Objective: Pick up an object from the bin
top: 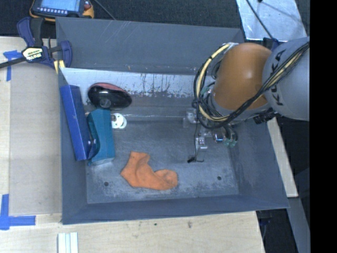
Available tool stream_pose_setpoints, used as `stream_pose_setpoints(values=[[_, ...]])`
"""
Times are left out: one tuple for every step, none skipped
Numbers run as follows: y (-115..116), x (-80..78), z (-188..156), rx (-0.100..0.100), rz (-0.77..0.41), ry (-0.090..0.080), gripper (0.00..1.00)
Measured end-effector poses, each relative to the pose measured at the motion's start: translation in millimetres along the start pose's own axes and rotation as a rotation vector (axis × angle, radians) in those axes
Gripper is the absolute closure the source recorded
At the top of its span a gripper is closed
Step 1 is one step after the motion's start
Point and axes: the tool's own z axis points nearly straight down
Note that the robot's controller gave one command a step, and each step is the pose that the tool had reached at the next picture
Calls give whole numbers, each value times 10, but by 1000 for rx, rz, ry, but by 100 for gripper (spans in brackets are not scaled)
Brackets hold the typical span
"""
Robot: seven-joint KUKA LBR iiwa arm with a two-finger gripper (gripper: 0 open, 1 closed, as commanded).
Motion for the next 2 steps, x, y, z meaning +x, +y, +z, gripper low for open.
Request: stream_pose_setpoints(values=[[0,-17,-49,0,0,-8,0],[0,-17,-49,0,-1,-8,0]])
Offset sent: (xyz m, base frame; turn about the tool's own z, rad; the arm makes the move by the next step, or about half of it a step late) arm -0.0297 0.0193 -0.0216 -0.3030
